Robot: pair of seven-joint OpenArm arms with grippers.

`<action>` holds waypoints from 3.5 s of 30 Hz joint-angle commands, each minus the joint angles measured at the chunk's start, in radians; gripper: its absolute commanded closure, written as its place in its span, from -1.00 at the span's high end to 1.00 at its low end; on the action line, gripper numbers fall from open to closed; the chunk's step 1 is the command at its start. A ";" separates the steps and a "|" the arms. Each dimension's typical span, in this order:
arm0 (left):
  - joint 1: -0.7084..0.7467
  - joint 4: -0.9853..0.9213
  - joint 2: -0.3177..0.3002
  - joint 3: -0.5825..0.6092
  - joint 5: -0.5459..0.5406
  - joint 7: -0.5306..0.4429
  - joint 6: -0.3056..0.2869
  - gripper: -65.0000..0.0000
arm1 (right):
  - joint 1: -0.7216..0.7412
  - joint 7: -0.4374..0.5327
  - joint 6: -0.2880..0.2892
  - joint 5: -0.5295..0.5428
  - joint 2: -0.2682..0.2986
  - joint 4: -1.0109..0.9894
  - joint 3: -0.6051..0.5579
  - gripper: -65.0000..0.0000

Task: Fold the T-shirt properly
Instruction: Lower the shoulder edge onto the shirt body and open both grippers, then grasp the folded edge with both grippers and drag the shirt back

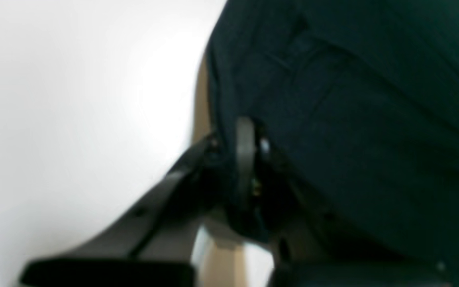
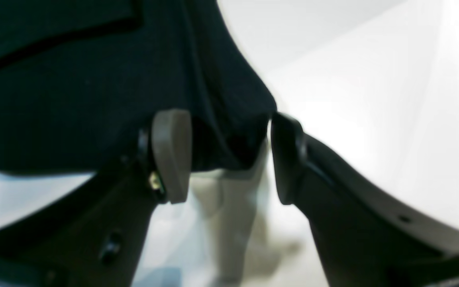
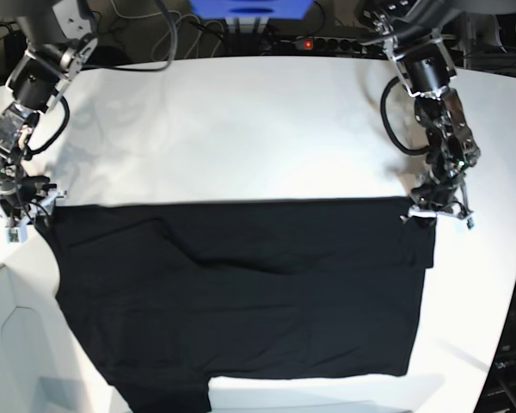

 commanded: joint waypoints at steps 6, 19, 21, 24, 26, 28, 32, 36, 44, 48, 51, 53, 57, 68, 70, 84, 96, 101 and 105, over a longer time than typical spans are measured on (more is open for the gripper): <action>0.003 0.003 -0.006 0.003 0.010 0.039 0.007 -1.00 | -0.016 -0.004 0.007 -0.005 0.012 0.009 0.002 -0.82; 0.166 0.229 -0.004 -0.005 0.002 0.041 0.007 -1.00 | -0.194 -0.011 0.007 0.108 0.001 0.311 0.038 -1.00; 0.203 0.280 -0.003 -0.007 0.002 0.041 0.007 -1.00 | -0.235 -0.011 0.007 0.130 0.001 0.371 0.038 -1.00; 0.266 0.361 -0.003 -0.008 0.002 0.041 0.007 -1.00 | -0.300 -0.013 0.007 0.173 -0.002 0.449 0.058 -1.00; 0.309 0.424 -0.003 -0.008 0.002 0.041 0.007 -1.00 | -0.326 -0.014 0.007 0.196 -0.002 0.483 0.078 -1.00; 0.365 0.488 -0.003 -0.008 0.002 0.041 0.008 -1.00 | -0.356 -0.014 0.007 0.208 -0.002 0.510 0.095 -1.00; 0.465 0.614 -0.001 -0.010 0.002 0.041 0.008 -1.00 | -0.416 -0.014 0.007 0.234 -0.002 0.552 0.126 -1.00; 0.533 0.685 -0.001 -0.010 0.002 0.041 0.008 -1.00 | -0.452 -0.014 0.007 0.242 -0.002 0.579 0.154 -1.00; 0.559 0.709 -0.001 -0.010 0.002 0.041 0.010 -1.00 | -0.464 -0.014 0.007 0.239 0.002 0.585 0.150 -1.00; 0.488 0.702 -0.009 -0.008 0.012 0.042 0.010 -1.00 | -0.398 -0.024 0.007 0.236 0.015 0.585 0.129 -1.00; 0.422 0.674 -0.012 -0.007 0.013 0.073 0.011 -1.00 | -0.329 -0.108 0.007 0.236 0.053 0.584 0.081 -1.00; 0.369 0.665 -0.012 -0.010 0.013 0.133 0.010 -1.00 | -0.260 -0.166 0.007 0.236 0.062 0.581 0.065 -1.00; 0.276 0.665 -0.018 -0.059 0.012 0.245 0.008 -1.00 | -0.139 -0.261 0.007 0.236 0.076 0.581 0.057 -1.00; 0.278 0.671 -0.017 -0.154 0.002 0.312 0.007 -1.00 | -0.224 -0.309 0.007 0.237 0.082 0.585 0.066 -1.00; 0.309 0.672 -0.015 -0.152 0.002 0.312 0.007 -1.00 | -0.269 -0.309 0.007 0.237 0.081 0.585 0.066 -1.00; 0.415 0.674 0.053 -0.149 0.010 0.312 0.007 -1.00 | -0.456 -0.308 0.007 0.237 0.039 0.636 0.149 -1.00; 0.523 0.666 0.076 -0.149 0.002 0.304 0.007 -1.00 | -0.551 -0.300 0.007 0.236 -0.035 0.661 0.241 -1.00; 0.577 0.665 0.074 -0.152 0.002 0.303 0.007 -1.00 | -0.585 -0.240 0.007 0.236 -0.038 0.618 0.238 -1.00; 0.611 0.665 0.077 -0.151 0.002 0.304 0.007 -1.00 | -0.603 -0.232 0.007 0.236 -0.039 0.616 0.238 -1.00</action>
